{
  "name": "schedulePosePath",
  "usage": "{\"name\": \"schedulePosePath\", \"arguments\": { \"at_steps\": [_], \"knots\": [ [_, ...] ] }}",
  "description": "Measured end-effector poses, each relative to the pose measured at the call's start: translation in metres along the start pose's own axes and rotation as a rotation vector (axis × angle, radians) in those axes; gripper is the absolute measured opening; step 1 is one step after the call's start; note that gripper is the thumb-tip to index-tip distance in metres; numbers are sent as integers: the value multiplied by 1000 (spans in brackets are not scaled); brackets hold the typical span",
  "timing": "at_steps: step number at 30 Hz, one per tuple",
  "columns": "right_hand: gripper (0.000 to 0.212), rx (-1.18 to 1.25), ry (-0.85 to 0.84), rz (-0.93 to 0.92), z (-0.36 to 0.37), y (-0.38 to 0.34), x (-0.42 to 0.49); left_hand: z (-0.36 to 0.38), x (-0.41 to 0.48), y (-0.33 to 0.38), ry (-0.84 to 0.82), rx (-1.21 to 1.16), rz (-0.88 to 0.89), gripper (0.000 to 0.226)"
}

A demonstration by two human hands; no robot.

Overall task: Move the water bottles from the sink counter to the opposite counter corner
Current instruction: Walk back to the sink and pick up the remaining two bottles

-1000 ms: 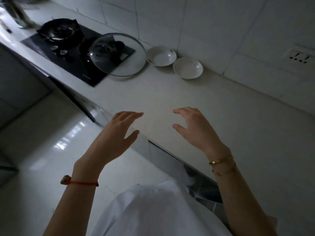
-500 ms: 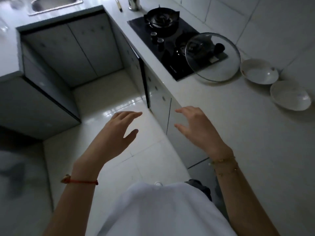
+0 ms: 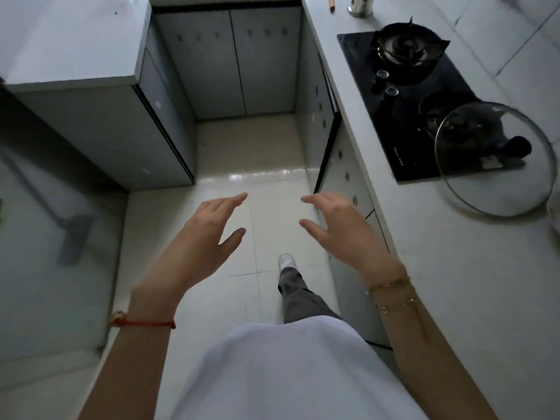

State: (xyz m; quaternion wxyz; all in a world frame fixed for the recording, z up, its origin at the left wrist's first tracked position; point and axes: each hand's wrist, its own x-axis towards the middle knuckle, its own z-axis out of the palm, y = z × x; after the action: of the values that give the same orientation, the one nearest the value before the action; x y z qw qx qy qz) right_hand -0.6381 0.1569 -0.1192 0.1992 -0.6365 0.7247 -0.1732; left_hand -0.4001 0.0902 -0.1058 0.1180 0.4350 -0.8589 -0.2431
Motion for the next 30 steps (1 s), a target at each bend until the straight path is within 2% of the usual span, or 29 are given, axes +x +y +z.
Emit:
{"name": "schedulePosePath", "arguments": {
  "at_steps": [14, 30],
  "knots": [
    [41, -18, -52, -226, -48, 14, 220, -48, 157, -37, 152, 57, -148, 55],
    [41, -33, -152, -288, -56, 24, 390, -71, 288, -96, 181, 47, -246, 53]
  ]
}}
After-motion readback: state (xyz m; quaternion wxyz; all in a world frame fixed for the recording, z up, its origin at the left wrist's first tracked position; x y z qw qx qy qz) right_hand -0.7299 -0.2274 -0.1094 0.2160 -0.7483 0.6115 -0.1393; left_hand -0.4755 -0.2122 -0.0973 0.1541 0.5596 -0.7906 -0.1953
